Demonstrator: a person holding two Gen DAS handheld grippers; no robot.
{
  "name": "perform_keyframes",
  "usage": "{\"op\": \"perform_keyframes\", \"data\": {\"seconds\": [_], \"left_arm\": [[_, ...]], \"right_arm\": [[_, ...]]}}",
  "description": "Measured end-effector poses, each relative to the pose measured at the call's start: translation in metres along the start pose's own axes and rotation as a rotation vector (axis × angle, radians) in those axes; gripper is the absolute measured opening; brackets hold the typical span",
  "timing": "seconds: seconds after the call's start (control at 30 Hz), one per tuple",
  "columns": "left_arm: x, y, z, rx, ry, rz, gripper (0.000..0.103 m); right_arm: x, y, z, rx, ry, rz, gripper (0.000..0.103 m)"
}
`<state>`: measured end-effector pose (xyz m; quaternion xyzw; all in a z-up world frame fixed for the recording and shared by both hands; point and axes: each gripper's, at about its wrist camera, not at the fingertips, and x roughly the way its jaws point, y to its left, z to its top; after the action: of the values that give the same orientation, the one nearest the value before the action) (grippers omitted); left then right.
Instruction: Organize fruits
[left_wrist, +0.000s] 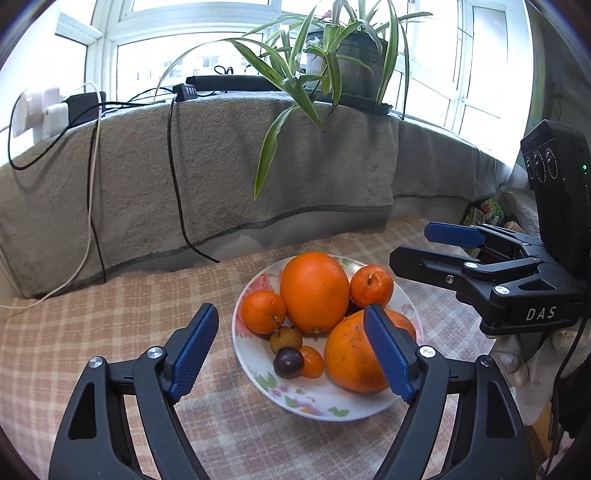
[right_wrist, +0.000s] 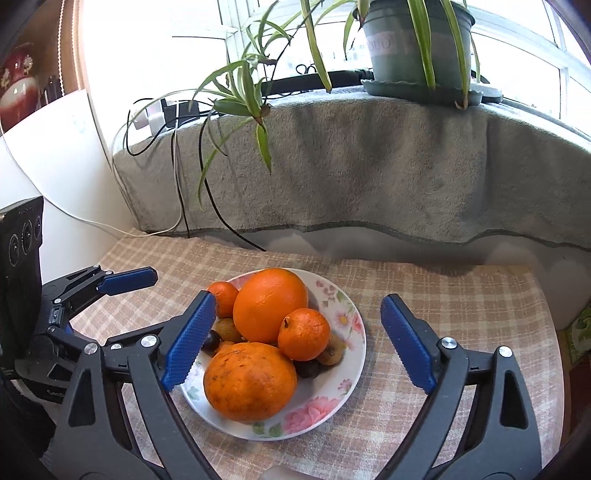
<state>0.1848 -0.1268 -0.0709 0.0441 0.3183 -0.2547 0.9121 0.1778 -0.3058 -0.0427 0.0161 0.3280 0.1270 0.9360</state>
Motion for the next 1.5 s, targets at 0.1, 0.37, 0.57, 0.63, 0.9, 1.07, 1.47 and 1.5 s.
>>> {"op": "perform_keyframes", "data": {"seconds": [0.1, 0.37, 0.57, 0.63, 0.9, 1.07, 1.47, 1.5], "left_arm": [[-0.003, -0.003, 0.0, 0.004, -0.001, 0.005, 0.081], [-0.019, -0.007, -0.001, 0.004, -0.018, 0.015, 0.081], [-0.035, -0.01, -0.002, 0.001, -0.035, 0.028, 0.082], [-0.039, -0.011, -0.003, 0.004, -0.04, 0.036, 0.082], [-0.062, -0.014, -0.009, -0.015, -0.066, 0.061, 0.082], [-0.077, -0.017, -0.015, -0.026, -0.089, 0.082, 0.082], [-0.108, -0.026, -0.026, -0.037, -0.137, 0.141, 0.083], [-0.11, -0.027, -0.027, -0.039, -0.142, 0.146, 0.083]], "right_arm": [[-0.004, 0.002, 0.0, 0.0, -0.007, 0.002, 0.097], [-0.018, 0.008, -0.003, 0.001, -0.026, -0.001, 0.102], [-0.033, 0.015, -0.008, 0.005, -0.045, 0.001, 0.102], [-0.039, 0.018, -0.01, 0.004, -0.053, -0.002, 0.102], [-0.062, 0.03, -0.02, -0.018, -0.082, -0.025, 0.102], [-0.077, 0.038, -0.028, -0.03, -0.101, -0.045, 0.102], [-0.105, 0.055, -0.047, -0.058, -0.139, -0.093, 0.103], [-0.107, 0.056, -0.049, -0.06, -0.142, -0.096, 0.103]]}}
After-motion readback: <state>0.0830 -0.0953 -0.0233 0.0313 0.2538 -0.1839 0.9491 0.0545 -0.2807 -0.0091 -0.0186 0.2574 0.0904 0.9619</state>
